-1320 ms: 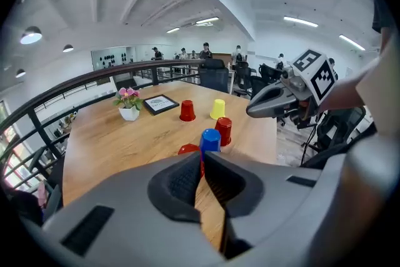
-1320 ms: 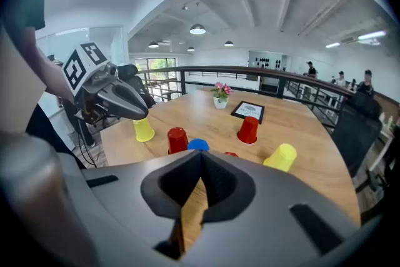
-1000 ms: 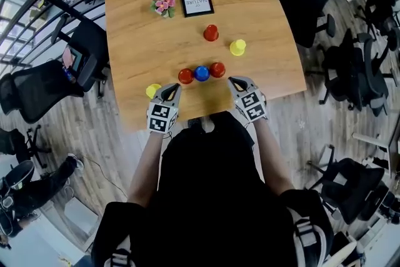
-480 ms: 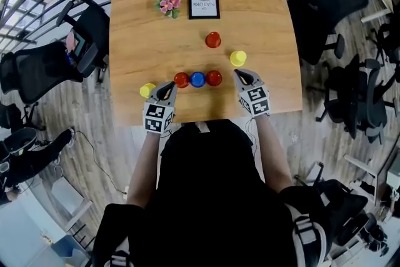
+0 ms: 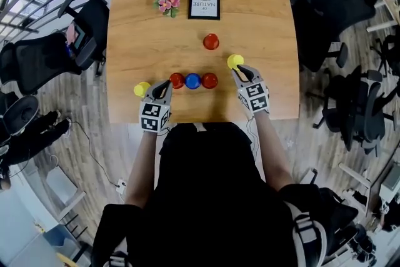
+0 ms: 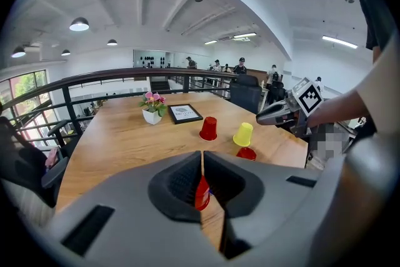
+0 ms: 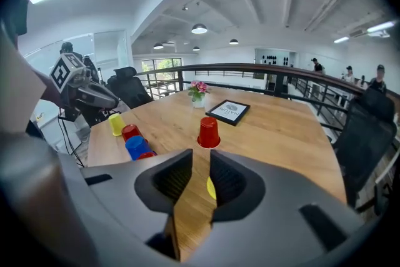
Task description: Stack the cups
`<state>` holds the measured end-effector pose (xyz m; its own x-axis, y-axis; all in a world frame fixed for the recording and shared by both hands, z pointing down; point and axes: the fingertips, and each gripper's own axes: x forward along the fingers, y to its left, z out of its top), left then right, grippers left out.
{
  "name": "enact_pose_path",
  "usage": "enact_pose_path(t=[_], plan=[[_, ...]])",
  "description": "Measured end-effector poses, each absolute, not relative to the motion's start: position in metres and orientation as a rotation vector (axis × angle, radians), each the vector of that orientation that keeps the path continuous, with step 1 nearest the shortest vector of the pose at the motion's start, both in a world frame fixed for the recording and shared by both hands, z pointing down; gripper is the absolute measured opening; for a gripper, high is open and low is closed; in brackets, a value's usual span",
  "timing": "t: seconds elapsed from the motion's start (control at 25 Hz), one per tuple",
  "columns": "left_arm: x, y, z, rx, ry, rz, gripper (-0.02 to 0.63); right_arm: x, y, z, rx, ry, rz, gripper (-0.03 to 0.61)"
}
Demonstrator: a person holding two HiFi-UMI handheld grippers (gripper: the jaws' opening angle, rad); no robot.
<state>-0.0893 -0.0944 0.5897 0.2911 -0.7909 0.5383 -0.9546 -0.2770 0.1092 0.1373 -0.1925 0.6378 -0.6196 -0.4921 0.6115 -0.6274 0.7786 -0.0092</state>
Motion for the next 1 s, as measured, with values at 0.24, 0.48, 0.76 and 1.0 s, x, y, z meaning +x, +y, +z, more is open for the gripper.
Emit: enact_pose_path(t=[0.24, 0.48, 0.76, 1.0], plan=[[-0.089, -0.100, 0.589, 2.128, -1.591, 0.557, 0.029, 0.147, -0.210, 0.651, 0.829, -2.328, 0.296, 0.194], [-0.091, -0.105, 0.589, 2.102, -1.623, 0.570, 0.029, 0.151, -0.221, 0.665, 0.800, -2.297, 0.300, 0.253], [-0.095, -0.100, 0.594, 2.066, -1.640, 0.588, 0.029, 0.150, -0.232, 0.686, 0.799, -2.274, 0.323, 0.265], [-0.098, -0.098, 0.596, 2.046, -1.661, 0.595, 0.029, 0.149, -0.236, 0.699, 0.781, -2.252, 0.335, 0.237]])
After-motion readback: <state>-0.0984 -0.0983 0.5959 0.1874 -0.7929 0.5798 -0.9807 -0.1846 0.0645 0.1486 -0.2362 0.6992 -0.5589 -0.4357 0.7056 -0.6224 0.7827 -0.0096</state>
